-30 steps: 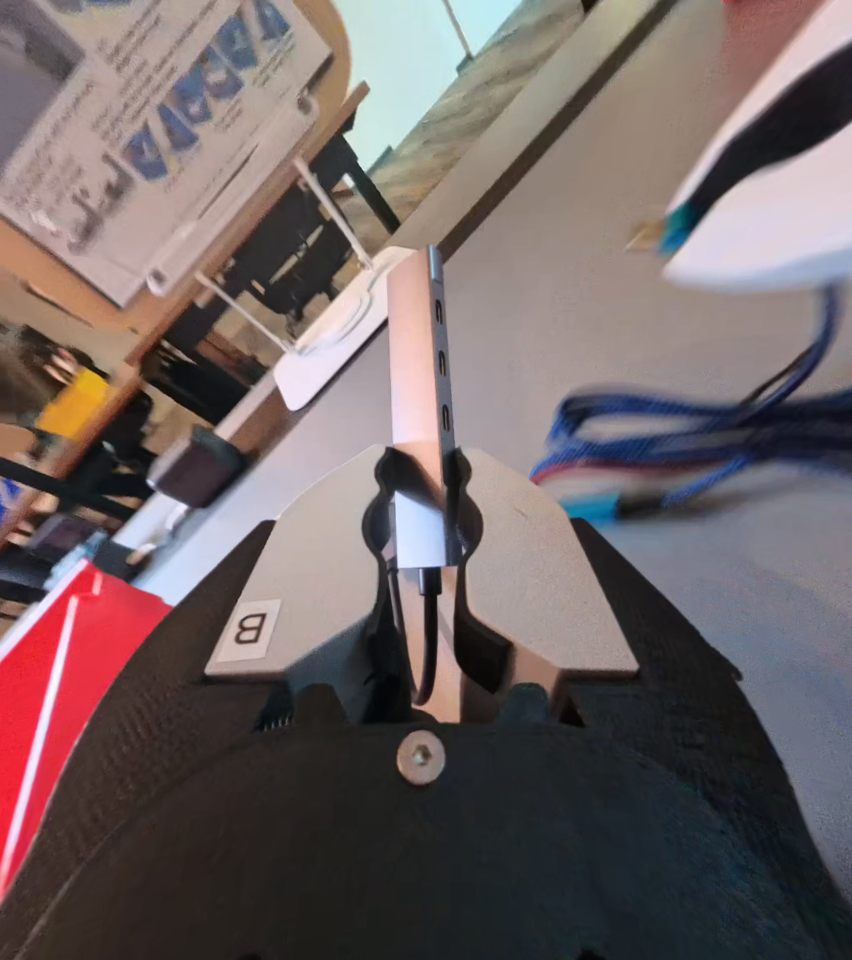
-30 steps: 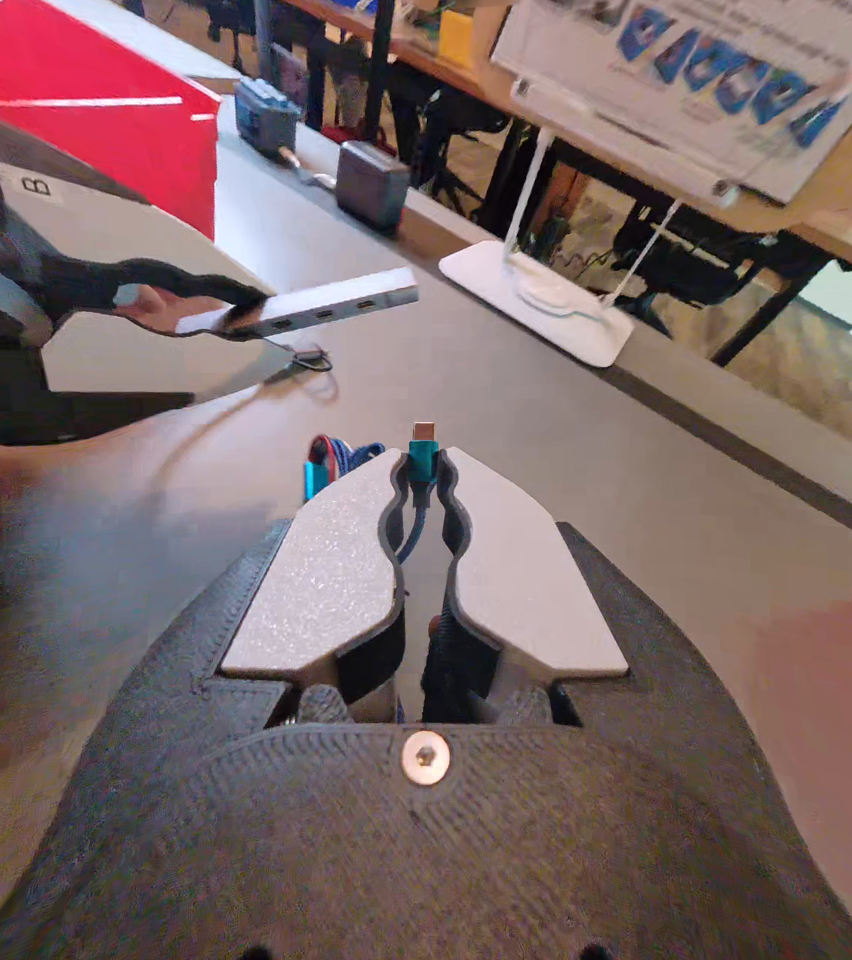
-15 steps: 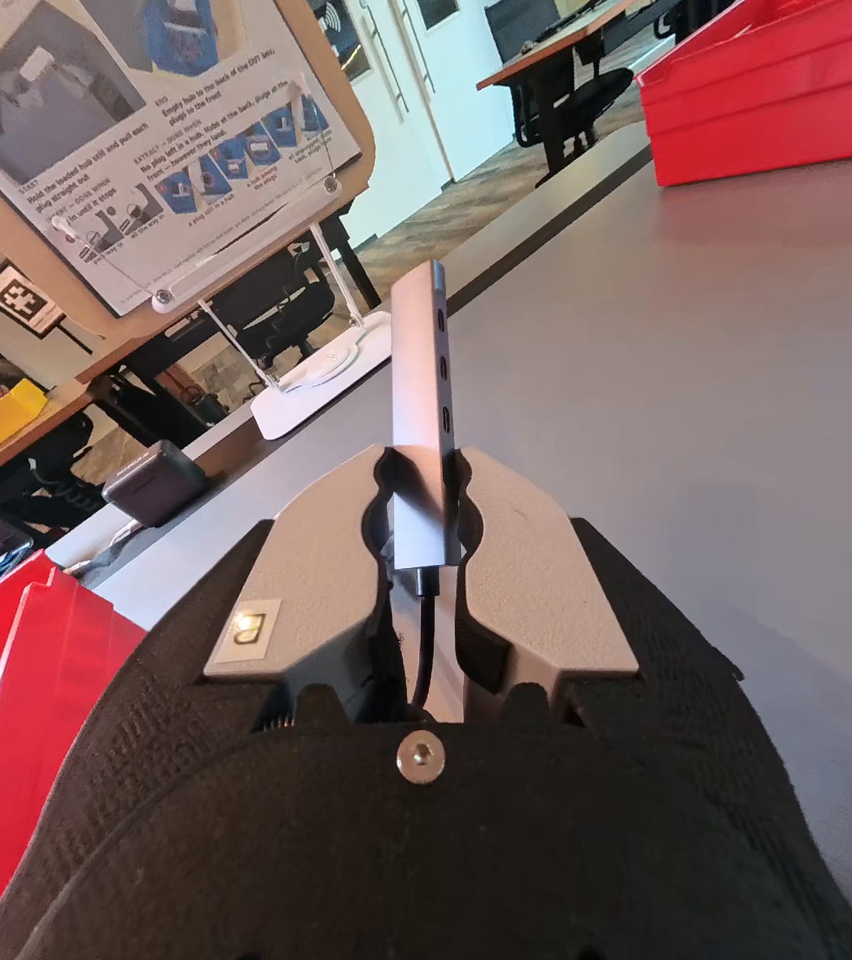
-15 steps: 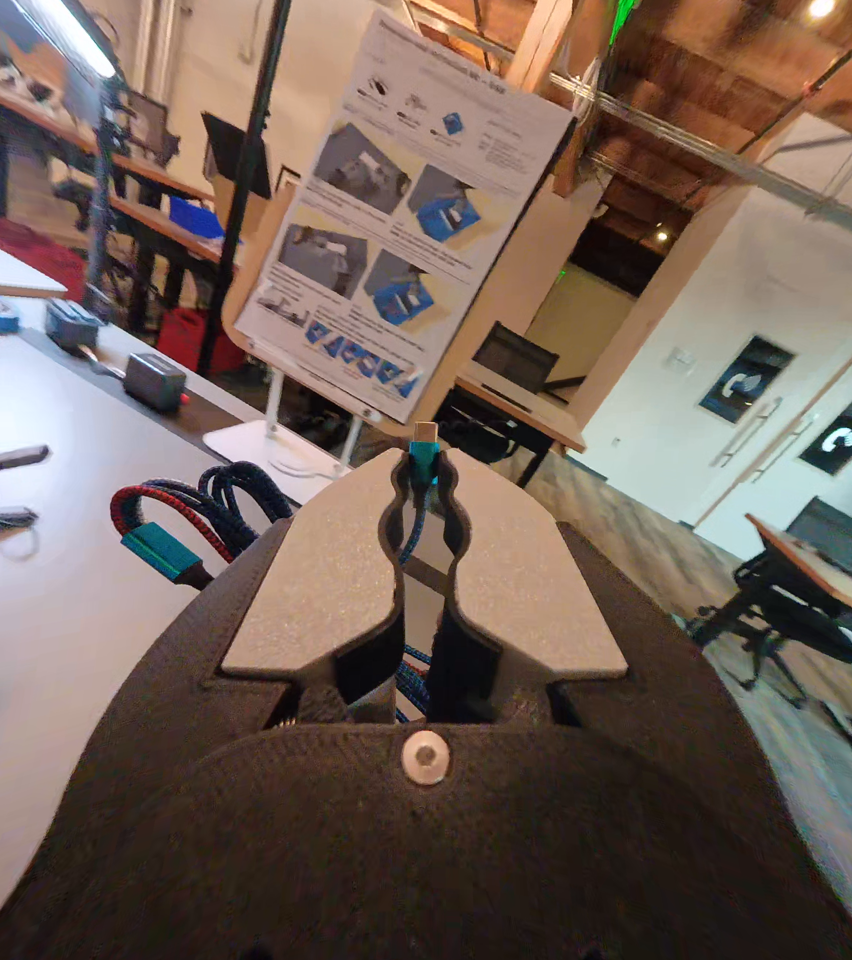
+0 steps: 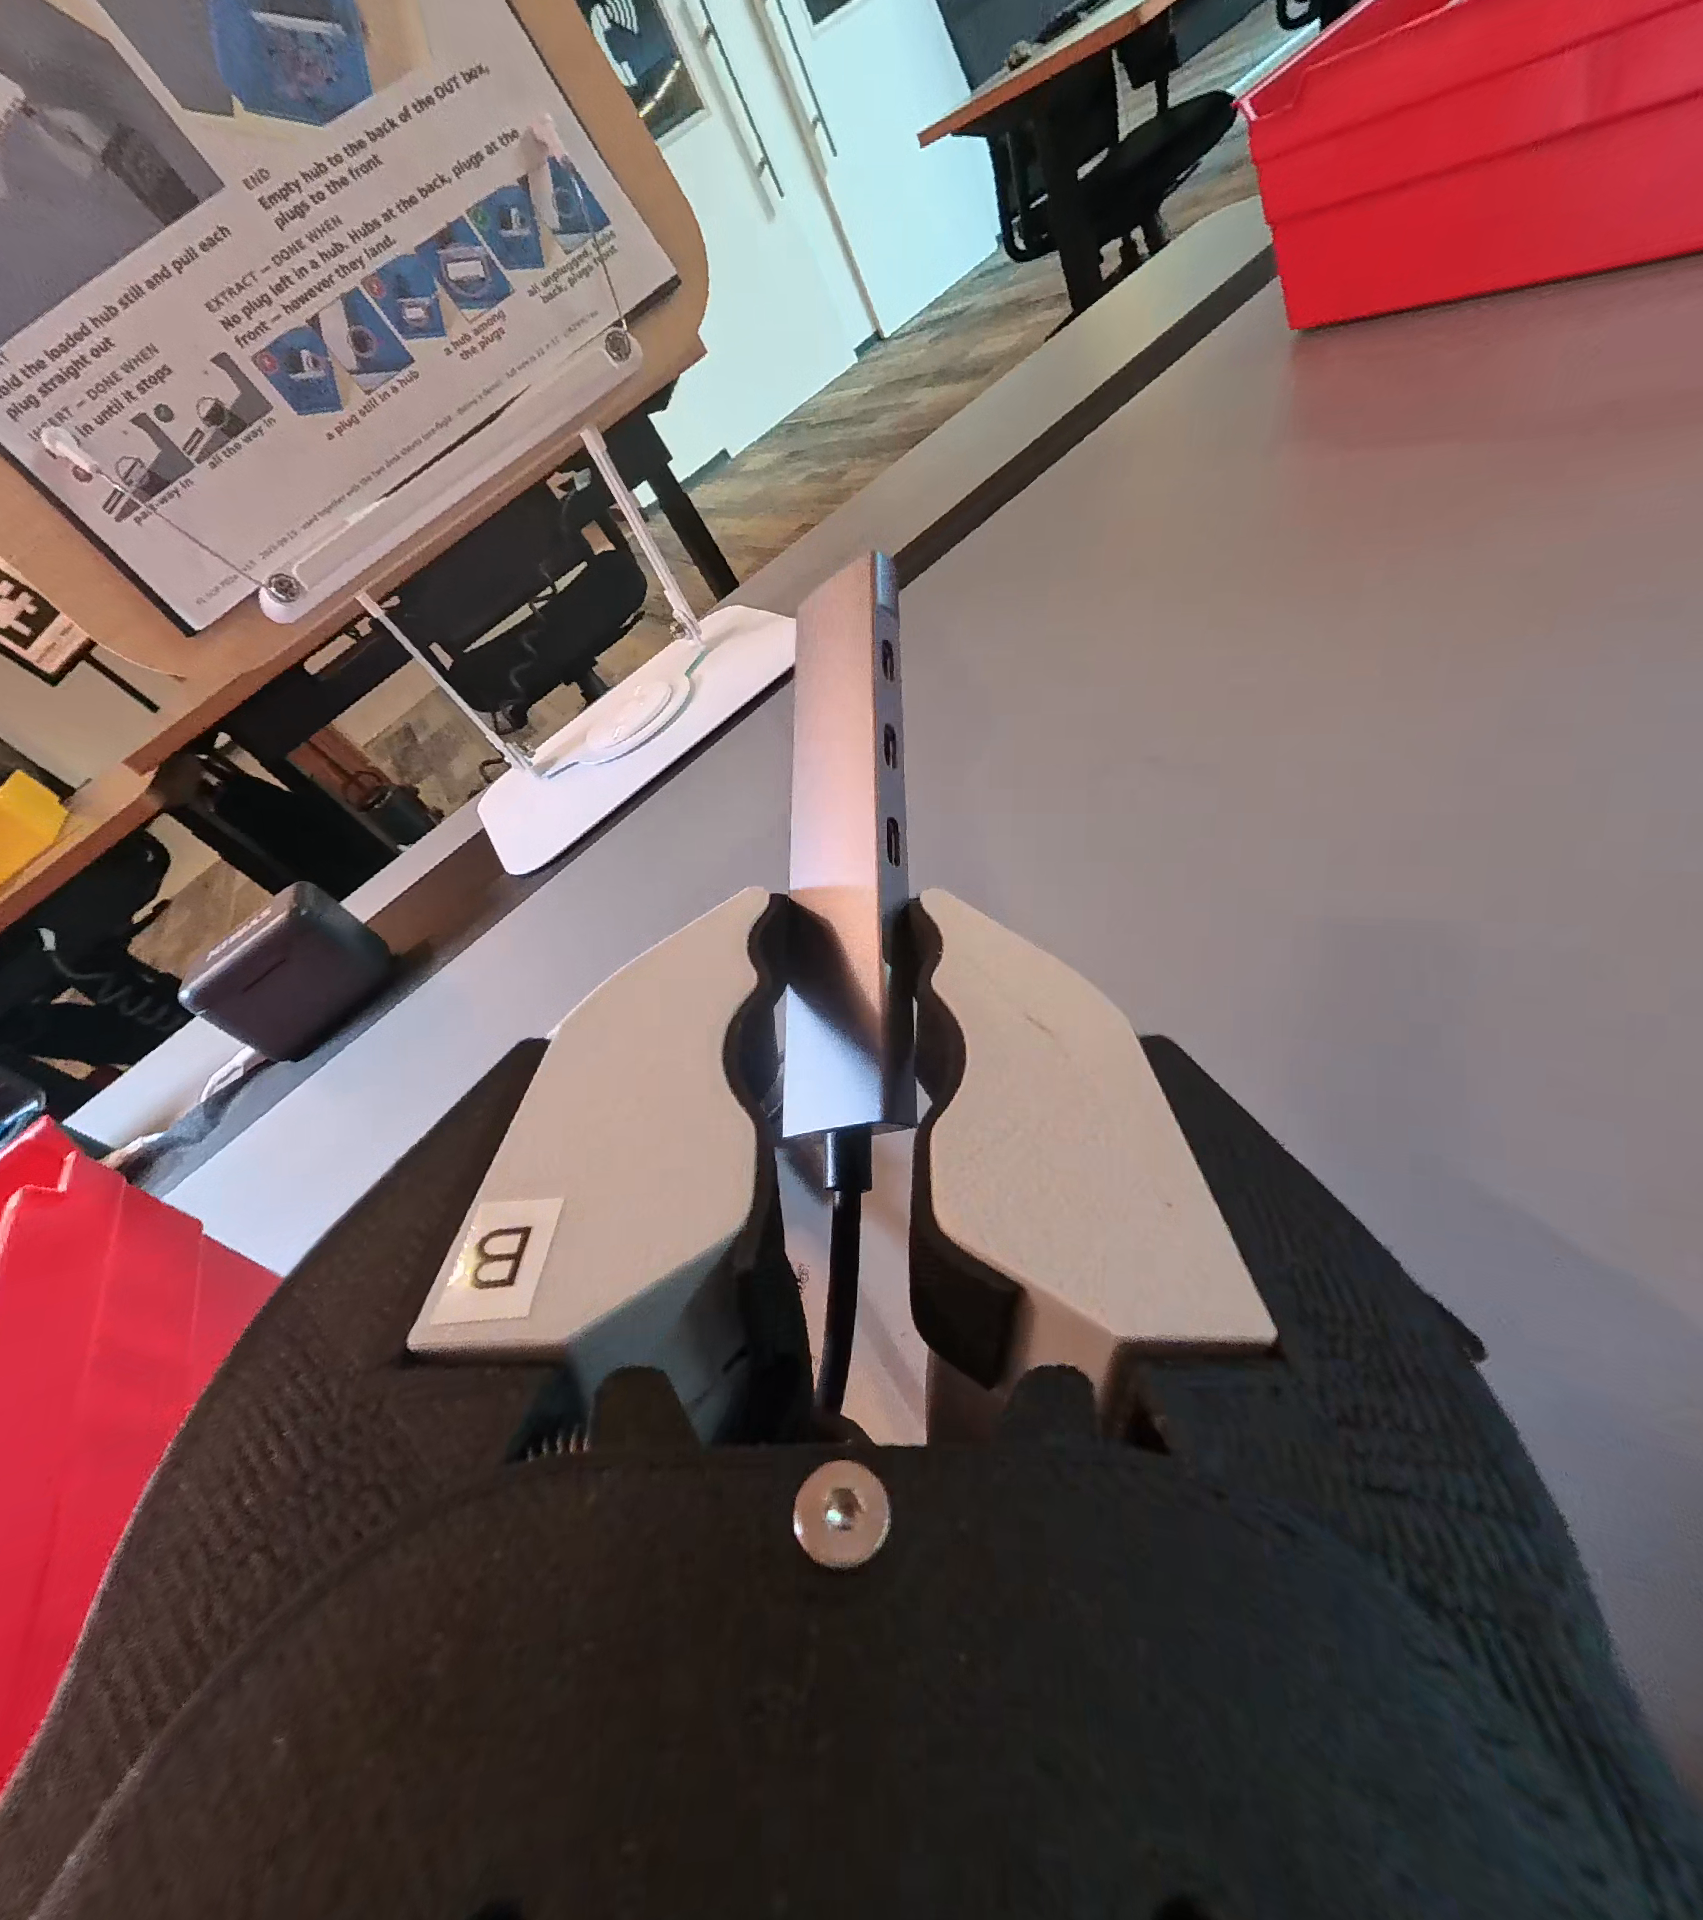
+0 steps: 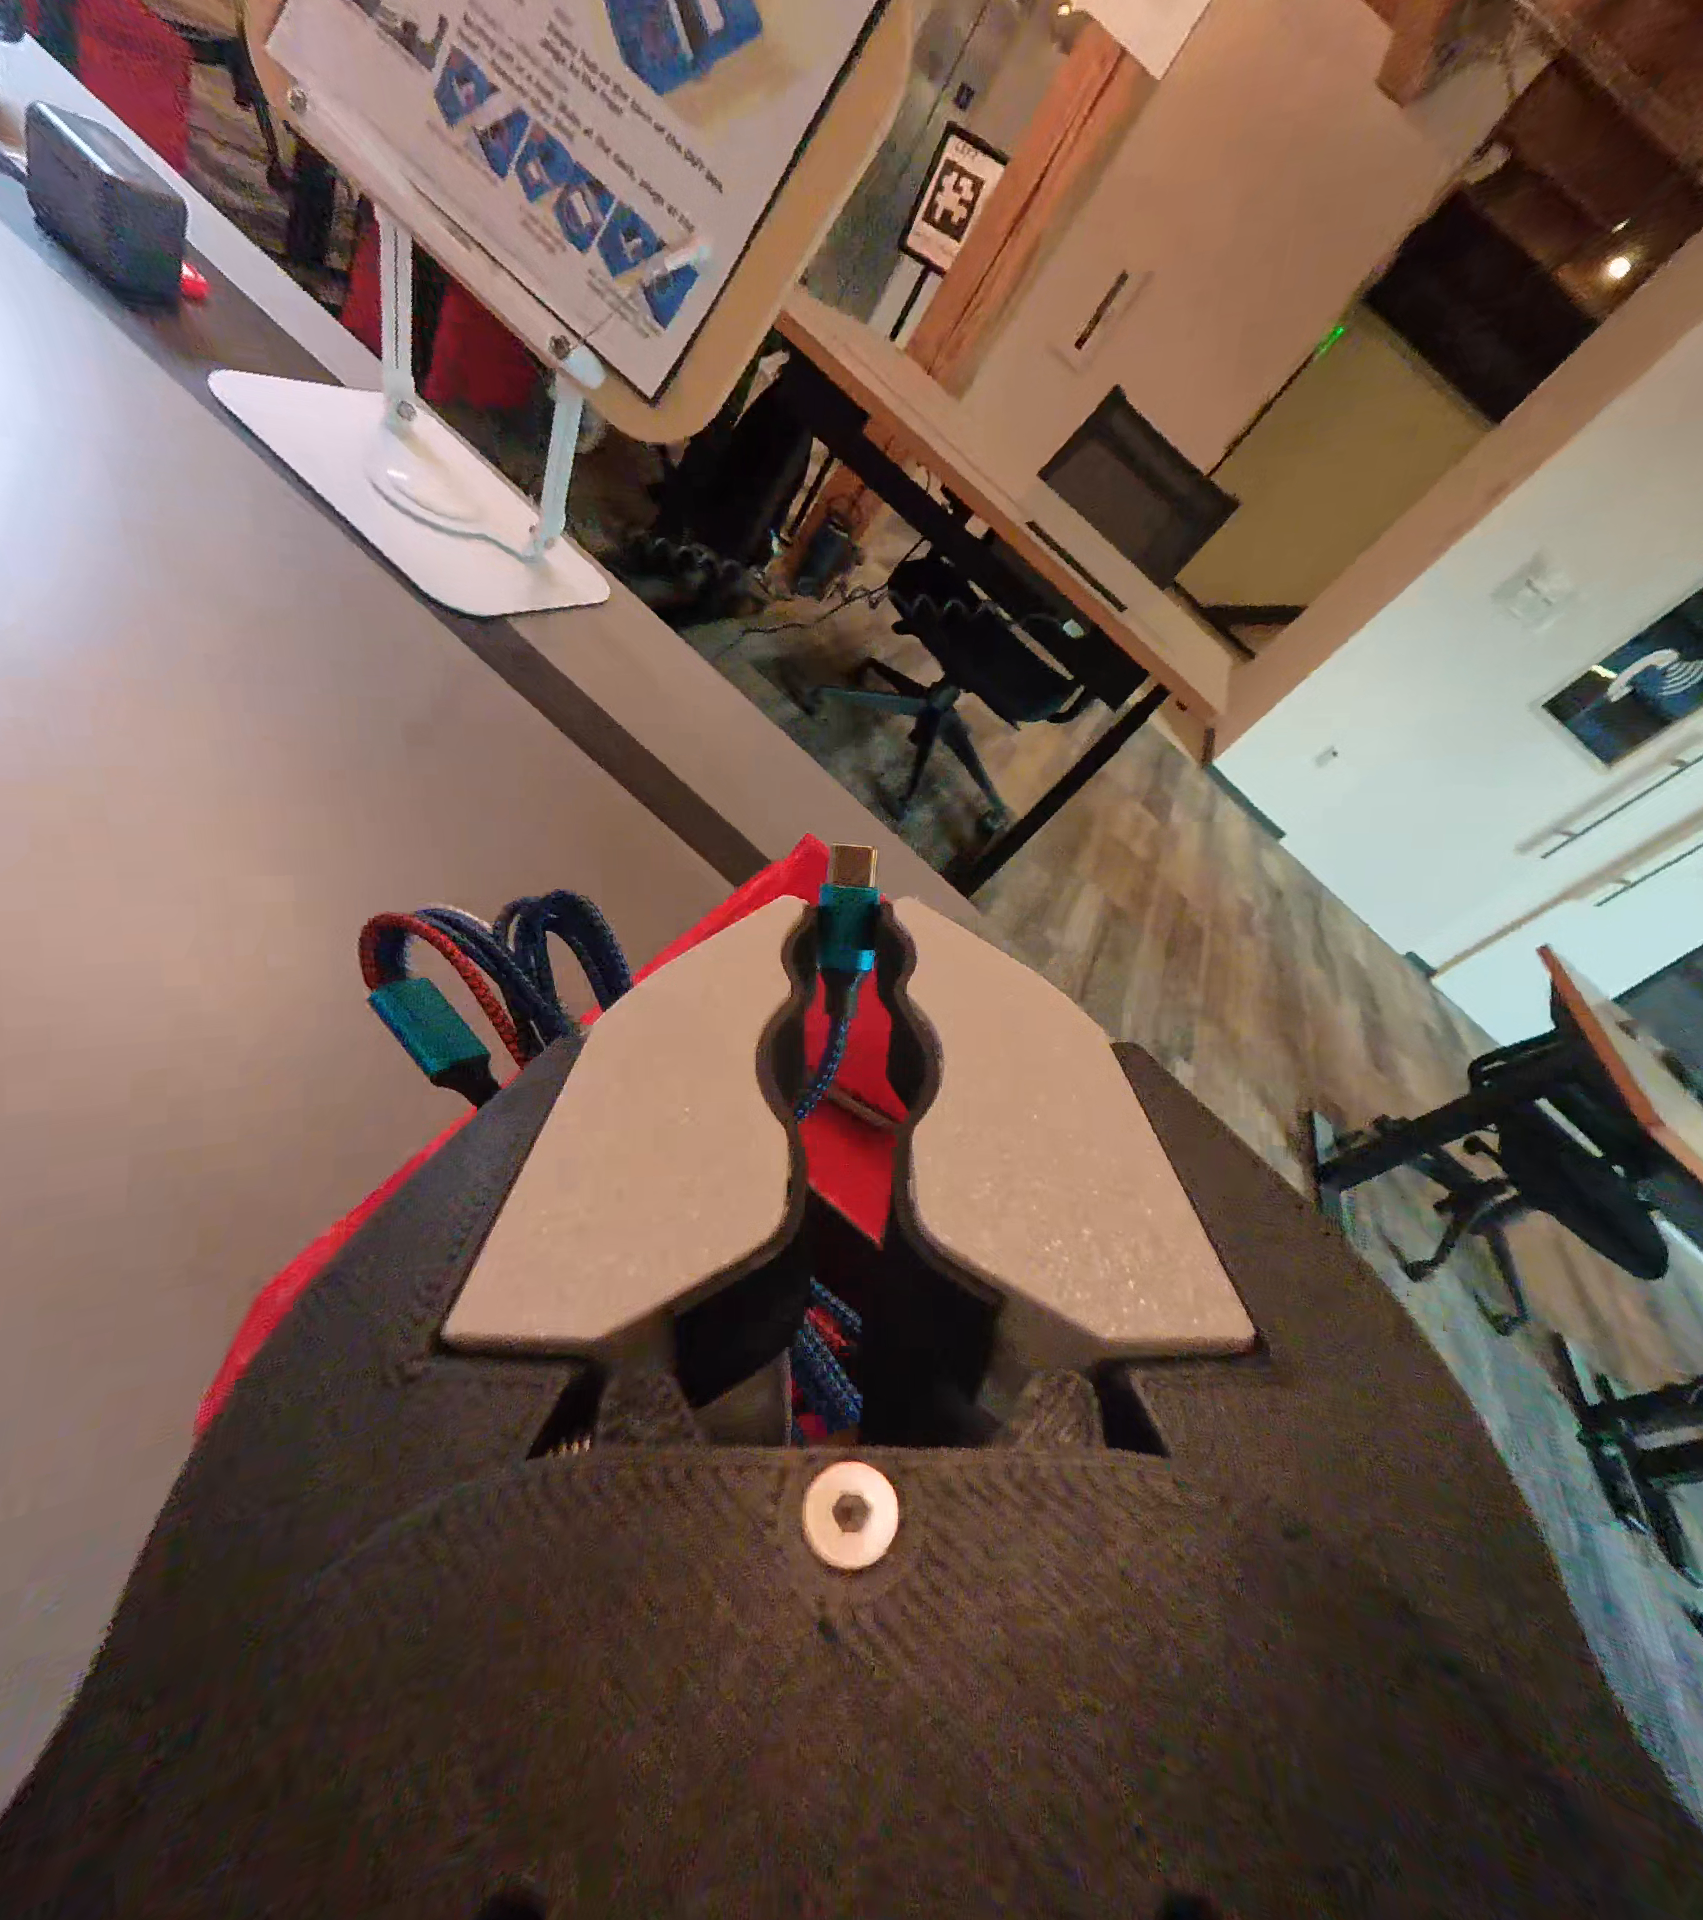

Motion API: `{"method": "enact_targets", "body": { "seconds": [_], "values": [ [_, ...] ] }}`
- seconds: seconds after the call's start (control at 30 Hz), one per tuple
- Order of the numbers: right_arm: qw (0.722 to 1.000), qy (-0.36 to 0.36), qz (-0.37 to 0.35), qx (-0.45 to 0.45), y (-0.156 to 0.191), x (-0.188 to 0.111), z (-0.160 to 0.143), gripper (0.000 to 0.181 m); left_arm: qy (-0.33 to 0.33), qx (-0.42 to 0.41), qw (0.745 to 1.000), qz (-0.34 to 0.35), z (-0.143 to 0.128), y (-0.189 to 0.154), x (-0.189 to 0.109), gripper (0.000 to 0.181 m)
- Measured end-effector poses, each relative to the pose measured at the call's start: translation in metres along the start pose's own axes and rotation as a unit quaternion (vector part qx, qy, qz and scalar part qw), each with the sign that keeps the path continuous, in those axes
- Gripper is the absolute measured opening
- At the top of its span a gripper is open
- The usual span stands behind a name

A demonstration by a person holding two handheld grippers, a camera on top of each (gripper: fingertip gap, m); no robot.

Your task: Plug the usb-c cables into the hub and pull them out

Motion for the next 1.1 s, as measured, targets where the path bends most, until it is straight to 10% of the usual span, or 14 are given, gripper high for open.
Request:
{"method": "enact_targets", "body": {
  "seconds": [0.67, 1.1],
  "values": [
    [0.938, 0.338, -0.077, 0.029, -0.009, 0.003, -0.165, 0.013, -0.006, 0.018, 1.0, -0.006, 0.001, -0.003, 0.001, 0.021],
    [0.939, 0.232, -0.212, 0.142, -0.053, -0.011, -0.103, 0.047, -0.006, 0.021, 1.0, -0.009, 0.002, -0.004, 0.002, 0.022]
  ]
}}
Point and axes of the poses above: each gripper's, where its closed fingertips meet, x out along the fingers, z out of its top, y = z × x across the jaws, the point moved 1 cm from there along -x, back along the fingers, and after that the axes turned 12 degrees about -y, right-handed, at the moved point
